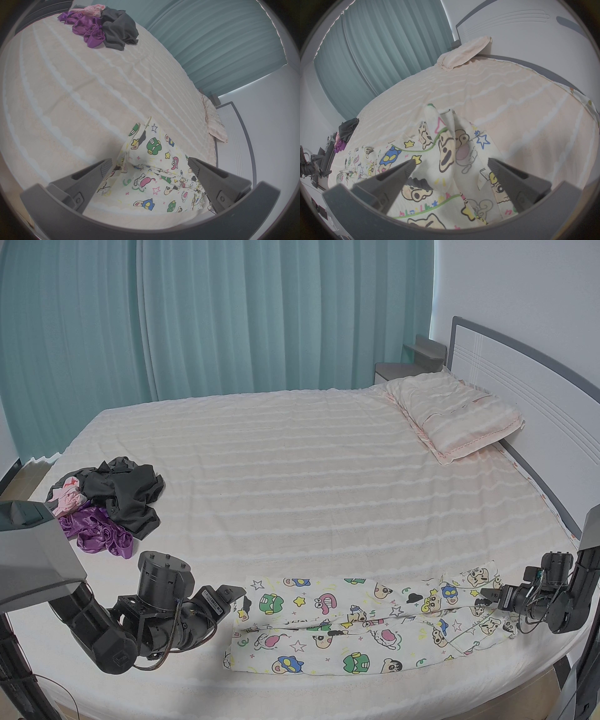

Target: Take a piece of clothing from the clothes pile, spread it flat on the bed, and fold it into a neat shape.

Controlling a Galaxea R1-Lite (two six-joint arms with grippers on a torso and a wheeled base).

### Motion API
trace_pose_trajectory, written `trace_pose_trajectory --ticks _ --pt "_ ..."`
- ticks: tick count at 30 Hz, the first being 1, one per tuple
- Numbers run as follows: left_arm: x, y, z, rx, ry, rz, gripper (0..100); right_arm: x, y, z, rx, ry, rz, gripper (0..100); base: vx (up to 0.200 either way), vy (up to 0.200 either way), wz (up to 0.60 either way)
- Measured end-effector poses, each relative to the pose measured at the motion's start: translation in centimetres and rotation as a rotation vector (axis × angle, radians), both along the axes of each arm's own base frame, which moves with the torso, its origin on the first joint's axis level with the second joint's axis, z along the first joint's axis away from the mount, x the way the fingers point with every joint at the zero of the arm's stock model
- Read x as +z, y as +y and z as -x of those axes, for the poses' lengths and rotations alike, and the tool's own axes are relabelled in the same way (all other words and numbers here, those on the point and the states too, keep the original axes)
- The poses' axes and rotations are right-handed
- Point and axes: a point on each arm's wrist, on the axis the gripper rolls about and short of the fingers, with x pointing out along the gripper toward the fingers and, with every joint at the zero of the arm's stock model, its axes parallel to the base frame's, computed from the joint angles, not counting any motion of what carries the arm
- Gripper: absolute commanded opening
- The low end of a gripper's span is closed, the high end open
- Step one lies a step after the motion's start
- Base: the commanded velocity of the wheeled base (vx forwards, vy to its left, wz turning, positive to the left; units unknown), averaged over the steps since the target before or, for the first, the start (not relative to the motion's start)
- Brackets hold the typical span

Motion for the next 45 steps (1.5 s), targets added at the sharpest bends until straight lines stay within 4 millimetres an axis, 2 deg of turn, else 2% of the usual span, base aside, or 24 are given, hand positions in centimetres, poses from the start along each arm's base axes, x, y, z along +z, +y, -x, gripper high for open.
trace_pose_trajectory --ticks 7,16,26,39,40,45 --pt "-0.4 -0.5 -1.2 -0.106 -0.038 -0.128 100 1.7 0.0 0.4 -0.004 -0.046 0.013 100 0.000 0.000 0.00" --pt "-4.2 -1.4 -3.2 -0.355 -0.034 -0.342 100 3.4 -0.2 0.5 -0.011 -0.114 0.031 100 0.000 0.000 0.00" --pt "-6.5 -2.3 -4.3 -0.406 0.003 -0.363 100 4.2 0.0 0.7 -0.005 -0.170 0.046 100 0.000 0.000 0.00" --pt "-7.3 -3.4 -4.6 -0.459 0.015 -0.412 100 4.6 0.0 0.8 -0.006 -0.202 0.055 100 0.000 0.000 0.00" --pt "-7.3 -3.5 -4.6 -0.462 0.022 -0.419 0 4.7 0.0 0.8 -0.006 -0.203 0.055 100 0.000 0.000 0.00" --pt "-7.5 -3.7 -4.7 -0.459 0.041 -0.443 0 4.7 0.0 0.8 -0.006 -0.205 0.055 100 0.000 0.000 0.00"
